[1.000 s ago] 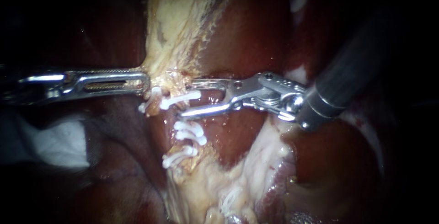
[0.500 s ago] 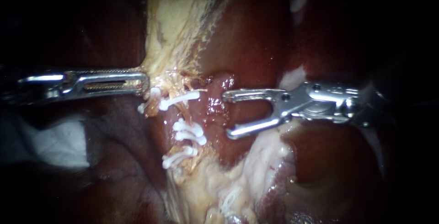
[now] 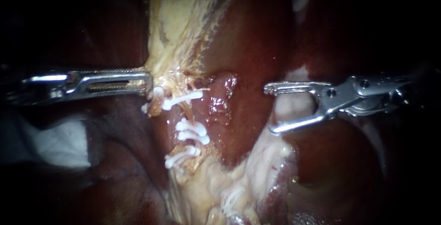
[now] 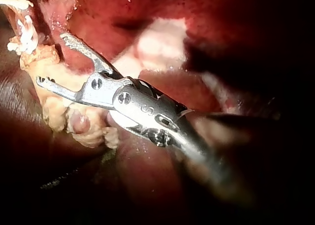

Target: Going back third clip right tube

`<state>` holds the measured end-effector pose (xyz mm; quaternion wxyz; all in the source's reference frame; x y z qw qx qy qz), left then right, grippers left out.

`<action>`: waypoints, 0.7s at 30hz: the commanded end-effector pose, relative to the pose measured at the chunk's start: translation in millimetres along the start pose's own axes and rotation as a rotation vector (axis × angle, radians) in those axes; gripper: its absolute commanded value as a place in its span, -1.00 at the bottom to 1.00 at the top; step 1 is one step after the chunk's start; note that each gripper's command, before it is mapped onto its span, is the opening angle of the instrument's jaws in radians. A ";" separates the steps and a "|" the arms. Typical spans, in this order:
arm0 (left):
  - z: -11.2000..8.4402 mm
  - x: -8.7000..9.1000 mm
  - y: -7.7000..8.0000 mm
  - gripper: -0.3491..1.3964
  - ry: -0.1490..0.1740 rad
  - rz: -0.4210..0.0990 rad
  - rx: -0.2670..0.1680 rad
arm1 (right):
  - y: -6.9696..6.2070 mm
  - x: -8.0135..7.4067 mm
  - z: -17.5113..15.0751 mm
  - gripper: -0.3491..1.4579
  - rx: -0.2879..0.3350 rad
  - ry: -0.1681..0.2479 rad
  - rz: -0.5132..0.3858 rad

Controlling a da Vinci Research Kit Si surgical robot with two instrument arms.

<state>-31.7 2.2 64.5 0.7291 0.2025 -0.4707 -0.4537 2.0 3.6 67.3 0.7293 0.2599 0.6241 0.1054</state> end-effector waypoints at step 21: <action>7.5 2.7 -0.1 -1.00 0.026 0.001 0.014 | -1.5 0.6 0.3 0.05 0.019 0.003 -0.005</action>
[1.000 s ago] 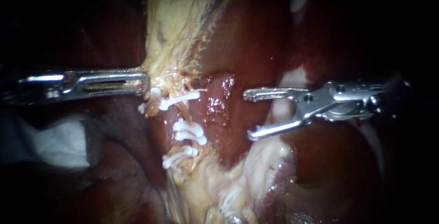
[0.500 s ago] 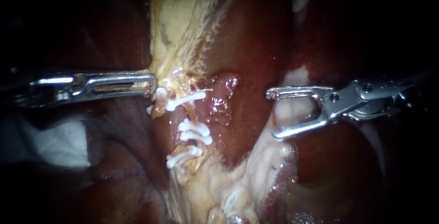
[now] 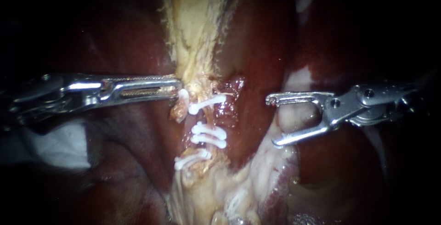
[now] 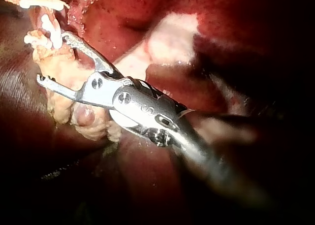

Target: Going back third clip right tube

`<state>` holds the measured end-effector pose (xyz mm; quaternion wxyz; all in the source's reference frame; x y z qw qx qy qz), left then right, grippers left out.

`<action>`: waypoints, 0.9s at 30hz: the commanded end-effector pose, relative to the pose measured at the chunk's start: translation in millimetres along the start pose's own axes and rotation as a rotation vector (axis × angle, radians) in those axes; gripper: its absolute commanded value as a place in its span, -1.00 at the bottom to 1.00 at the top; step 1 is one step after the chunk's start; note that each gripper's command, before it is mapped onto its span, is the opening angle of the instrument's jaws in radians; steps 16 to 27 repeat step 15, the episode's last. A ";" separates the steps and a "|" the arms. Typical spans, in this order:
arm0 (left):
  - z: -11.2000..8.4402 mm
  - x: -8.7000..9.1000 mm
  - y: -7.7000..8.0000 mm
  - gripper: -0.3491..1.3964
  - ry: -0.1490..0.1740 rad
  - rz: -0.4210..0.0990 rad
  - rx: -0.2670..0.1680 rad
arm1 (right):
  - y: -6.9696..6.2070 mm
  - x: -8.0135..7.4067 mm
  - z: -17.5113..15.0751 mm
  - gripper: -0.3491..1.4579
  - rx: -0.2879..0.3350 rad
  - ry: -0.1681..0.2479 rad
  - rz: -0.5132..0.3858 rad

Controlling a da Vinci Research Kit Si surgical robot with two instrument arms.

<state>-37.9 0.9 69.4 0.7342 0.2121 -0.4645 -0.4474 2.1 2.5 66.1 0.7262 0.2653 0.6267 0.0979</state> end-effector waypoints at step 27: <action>0.8 0.5 -0.2 -1.00 0.009 -0.002 0.009 | -0.1 0.3 0.0 0.05 0.000 0.000 0.001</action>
